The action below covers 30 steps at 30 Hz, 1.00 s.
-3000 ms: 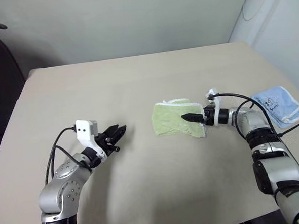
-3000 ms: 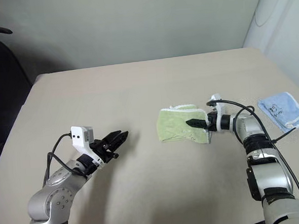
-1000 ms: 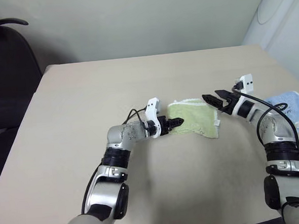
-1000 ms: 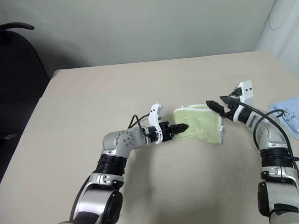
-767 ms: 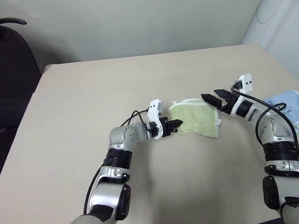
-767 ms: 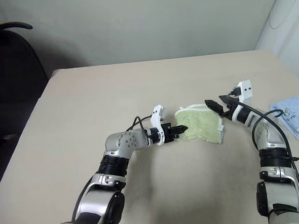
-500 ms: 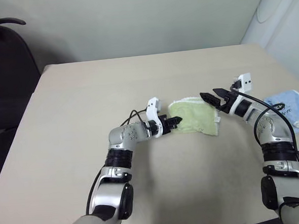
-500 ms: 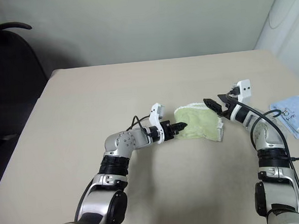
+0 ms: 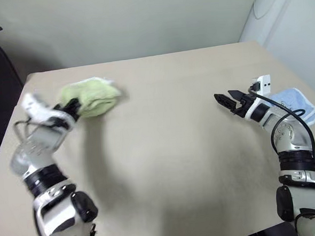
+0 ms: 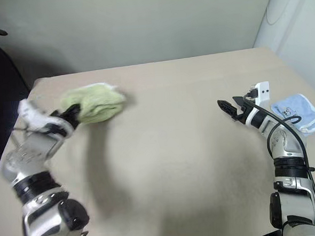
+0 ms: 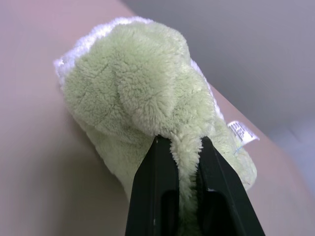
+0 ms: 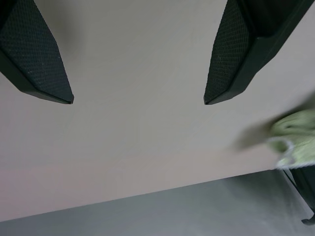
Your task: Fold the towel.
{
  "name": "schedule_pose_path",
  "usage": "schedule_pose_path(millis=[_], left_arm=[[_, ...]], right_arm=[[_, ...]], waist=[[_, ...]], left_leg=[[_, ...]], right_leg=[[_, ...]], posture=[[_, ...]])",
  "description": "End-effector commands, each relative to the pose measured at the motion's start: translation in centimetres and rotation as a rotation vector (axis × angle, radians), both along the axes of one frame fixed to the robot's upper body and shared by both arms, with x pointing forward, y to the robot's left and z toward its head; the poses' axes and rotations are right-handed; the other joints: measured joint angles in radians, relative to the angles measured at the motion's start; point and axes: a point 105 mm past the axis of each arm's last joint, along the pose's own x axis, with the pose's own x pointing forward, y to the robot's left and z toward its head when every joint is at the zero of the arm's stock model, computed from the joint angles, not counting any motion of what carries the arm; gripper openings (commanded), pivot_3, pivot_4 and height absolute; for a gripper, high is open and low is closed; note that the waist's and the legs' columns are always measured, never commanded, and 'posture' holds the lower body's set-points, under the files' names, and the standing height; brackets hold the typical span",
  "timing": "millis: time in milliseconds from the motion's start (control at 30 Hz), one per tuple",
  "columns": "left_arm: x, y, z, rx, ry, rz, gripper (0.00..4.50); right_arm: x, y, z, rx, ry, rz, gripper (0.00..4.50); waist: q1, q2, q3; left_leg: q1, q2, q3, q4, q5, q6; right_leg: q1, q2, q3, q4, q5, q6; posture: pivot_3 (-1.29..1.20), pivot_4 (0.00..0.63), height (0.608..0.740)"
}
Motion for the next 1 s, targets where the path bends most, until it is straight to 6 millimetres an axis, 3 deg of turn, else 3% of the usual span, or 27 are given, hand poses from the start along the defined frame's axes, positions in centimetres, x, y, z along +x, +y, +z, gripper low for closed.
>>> schedule_pose_path(millis=[33, 200, 333, 533, 633, 800, 833, 933, 1000], left_arm=[[-3.8, 2.0, -0.8, 0.043, 0.014, 0.130, 0.03], [-7.7, 1.6, -5.3, -0.001, 0.124, 0.209, 0.03], [-8.2, 1.3, -6.3, -0.078, 0.104, 0.229, 1.25], [-8.9, 2.4, -5.4, -0.090, 0.048, 0.257, 3.49], [-9.7, 3.3, -4.7, -0.014, 0.051, 0.264, 4.47], [-12.4, 5.8, -4.5, 0.105, 0.087, 0.358, 4.47], [-13.3, 6.5, -4.2, 0.192, 0.104, 0.377, 4.47], [-15.4, 7.7, -2.0, 0.449, 0.088, 0.380, 4.47], [-15.5, 6.9, 0.1, 0.550, 0.008, 0.313, 4.47]], right_arm=[[-0.1, 0.3, 1.5, 0.007, -0.055, 0.023, 4.50], [0.2, 1.0, 1.2, 0.004, -0.043, 0.052, 4.50], [0.5, 1.8, 1.3, -0.004, -0.043, 0.083, 4.50], [0.3, 3.1, 0.7, 0.004, -0.033, 0.123, 4.50], [-0.2, 3.5, 0.2, 0.017, -0.026, 0.135, 4.50], [-1.3, 4.0, -0.1, 0.046, -0.019, 0.168, 4.50], [-1.9, 4.1, -0.3, 0.045, -0.015, 0.192, 4.50], [-3.3, 4.4, -0.8, 0.020, -0.003, 0.249, 4.50], [-3.6, 4.5, -1.0, -0.026, -0.013, 0.258, 4.50]], waist=[[0.004, -0.001, 0.000], [0.011, -0.002, 0.001], [0.011, -0.002, 0.001], [0.009, -0.002, 0.001], [0.007, -0.002, 0.001], [-0.004, -0.002, 0.001], [-0.005, -0.002, 0.001], [-0.010, -0.004, 0.001], [-0.010, -0.006, 0.001]], left_leg=[[-0.001, 0.000, -0.001, 0.000, 0.000, 0.000], [-0.002, 0.000, -0.002, 0.003, 0.000, 0.000], [0.001, 0.001, -0.001, 0.002, 0.003, -0.002], [0.001, 0.003, -0.001, 0.002, 0.005, -0.001], [0.001, 0.003, -0.001, 0.001, 0.005, -0.003], [0.001, 0.006, -0.002, 0.001, 0.003, -0.006], [0.001, 0.006, -0.002, 0.001, 0.003, -0.007], [0.001, 0.009, -0.002, 0.001, 0.001, -0.008], [0.001, 0.009, -0.003, 0.001, 0.000, -0.009]], right_leg=[[0.000, 0.000, 0.000, -0.001, 0.000, 0.000], [0.001, -0.001, -0.002, 0.001, 0.001, -0.002], [0.002, 0.001, -0.003, 0.003, 0.004, -0.006], [0.001, 0.002, -0.003, 0.004, 0.006, -0.008], [0.001, 0.003, -0.003, 0.004, 0.006, -0.008], [-0.001, 0.006, -0.002, 0.002, 0.006, -0.009], [-0.001, 0.007, -0.002, 0.002, 0.005, -0.009], [-0.001, 0.011, -0.002, 0.002, 0.004, -0.012], [-0.001, 0.012, -0.002, 0.003, 0.003, -0.014]], posture=[[0.00, 0.150, 0.740], [0.00, 0.150, 0.740], [0.00, 0.150, 0.740], [0.00, 0.150, 0.740], [0.00, 0.150, 0.740], [0.00, 0.150, 0.740], [0.00, 0.150, 0.740], [0.00, 0.150, 0.740], [0.00, 0.150, 0.740]])
